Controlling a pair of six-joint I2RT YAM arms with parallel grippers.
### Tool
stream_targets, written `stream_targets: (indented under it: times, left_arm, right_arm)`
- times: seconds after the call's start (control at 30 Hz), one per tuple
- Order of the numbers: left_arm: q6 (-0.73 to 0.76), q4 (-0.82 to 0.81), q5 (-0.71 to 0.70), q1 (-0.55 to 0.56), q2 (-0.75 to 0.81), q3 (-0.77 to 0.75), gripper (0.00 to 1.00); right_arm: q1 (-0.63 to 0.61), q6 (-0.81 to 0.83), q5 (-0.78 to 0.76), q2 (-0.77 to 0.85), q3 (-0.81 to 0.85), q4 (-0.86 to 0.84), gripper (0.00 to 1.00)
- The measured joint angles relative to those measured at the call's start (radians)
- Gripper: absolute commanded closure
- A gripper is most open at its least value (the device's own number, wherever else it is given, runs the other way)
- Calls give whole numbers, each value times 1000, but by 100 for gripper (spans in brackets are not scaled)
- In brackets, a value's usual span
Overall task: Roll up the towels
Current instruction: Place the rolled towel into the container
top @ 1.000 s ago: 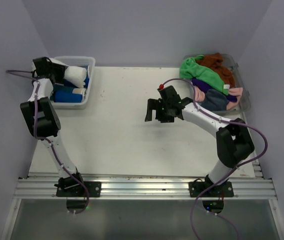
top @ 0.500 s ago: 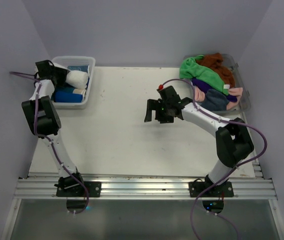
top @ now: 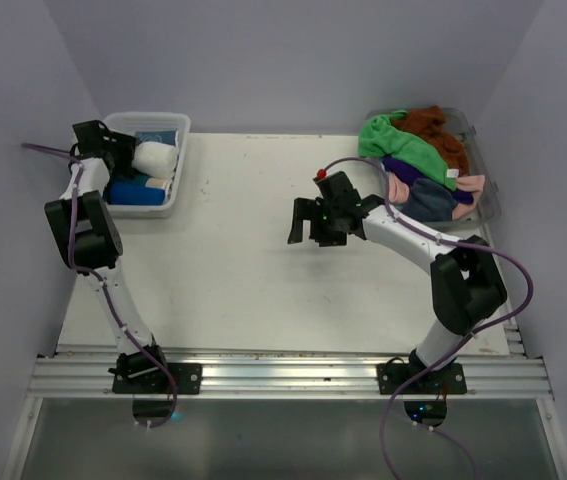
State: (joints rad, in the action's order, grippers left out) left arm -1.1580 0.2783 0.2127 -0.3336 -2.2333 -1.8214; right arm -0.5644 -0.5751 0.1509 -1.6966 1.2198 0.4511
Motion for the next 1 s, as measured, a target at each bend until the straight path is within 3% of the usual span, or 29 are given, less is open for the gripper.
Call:
stream_targets:
  times: [0.43,1.0]
  left_arm:
    - [0,23,-3,0,35,17,20]
    - [0,21,-4,4,311,162,19]
  right_arm:
    - [0,-1,-2,35,-27,-3,5]
    - [0,-6,-11,143,-100,-9,4]
